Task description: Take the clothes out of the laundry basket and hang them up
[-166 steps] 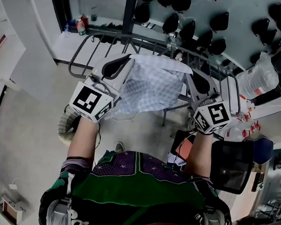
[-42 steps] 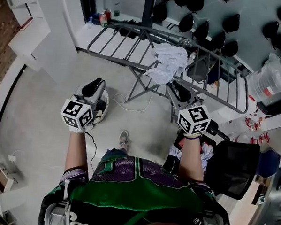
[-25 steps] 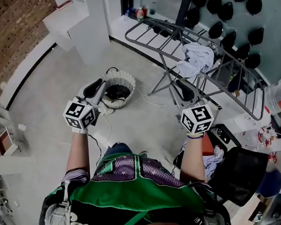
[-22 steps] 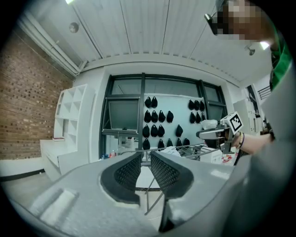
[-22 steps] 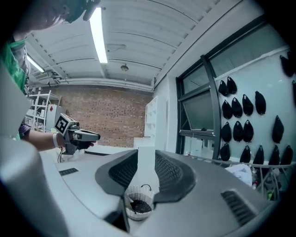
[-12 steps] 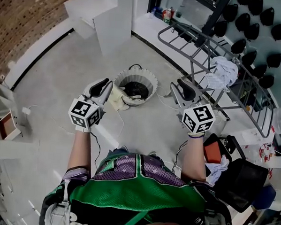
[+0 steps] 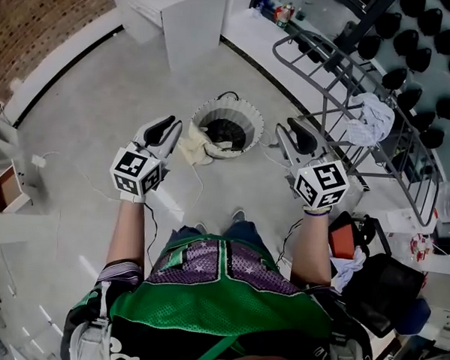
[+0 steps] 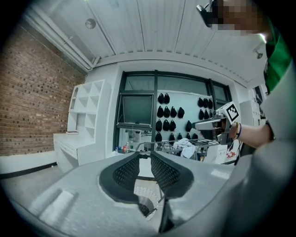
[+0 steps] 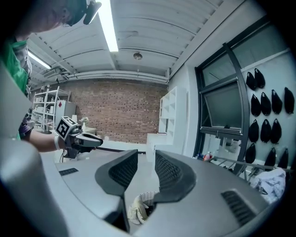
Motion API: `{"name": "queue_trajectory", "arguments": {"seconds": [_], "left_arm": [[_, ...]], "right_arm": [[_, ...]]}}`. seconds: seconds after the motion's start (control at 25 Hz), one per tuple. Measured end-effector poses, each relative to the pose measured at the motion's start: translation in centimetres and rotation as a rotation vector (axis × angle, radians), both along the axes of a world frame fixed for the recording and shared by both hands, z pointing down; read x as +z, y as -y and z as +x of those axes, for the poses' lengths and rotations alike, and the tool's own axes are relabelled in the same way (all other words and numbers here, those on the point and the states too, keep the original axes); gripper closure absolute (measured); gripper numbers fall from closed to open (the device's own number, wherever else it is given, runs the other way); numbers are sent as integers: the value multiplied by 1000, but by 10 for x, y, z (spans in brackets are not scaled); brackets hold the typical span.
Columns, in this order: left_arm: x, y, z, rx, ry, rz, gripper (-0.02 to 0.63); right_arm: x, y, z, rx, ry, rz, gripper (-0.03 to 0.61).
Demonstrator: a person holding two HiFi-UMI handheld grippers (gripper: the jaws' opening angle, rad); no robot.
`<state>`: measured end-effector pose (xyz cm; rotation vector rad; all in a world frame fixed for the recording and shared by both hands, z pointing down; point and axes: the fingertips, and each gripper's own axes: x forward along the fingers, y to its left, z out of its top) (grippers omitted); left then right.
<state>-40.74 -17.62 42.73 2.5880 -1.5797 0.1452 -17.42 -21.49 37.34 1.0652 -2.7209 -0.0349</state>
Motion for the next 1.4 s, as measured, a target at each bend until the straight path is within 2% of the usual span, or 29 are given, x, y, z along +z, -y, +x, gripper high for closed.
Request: {"name": "queue_trajectory", "arguments": {"seconds": [0.24,0.48,0.6,0.72,0.84,1.08,1.24,1.4], "left_arm": [[24,29,-6,-37,-3,-31,531],[61,69,3,-72,55,-64,528],[79,87,0,-111,52,-89,526],[100,105,-5,-138,62,-125,517],[126,119,-4,-123,92,-169,504],[219,122,5,-42,206,-278,497],[287,121,6,-13,229,-331,494],[353,125,6,5,240,-351,494]], "right_arm": [[14,45,-20,-63,8,-13,468],[26,116,-50,-174,47,-20,468],[33,151,-69,-221,40,-18,468],[48,178,-80,-238,28,-27,468],[73,194,-83,-235,17,-64,468],[143,195,-70,-204,14,-145,468],[195,189,-62,-183,15,-176,468],[241,181,-62,-176,33,-183,468]]}}
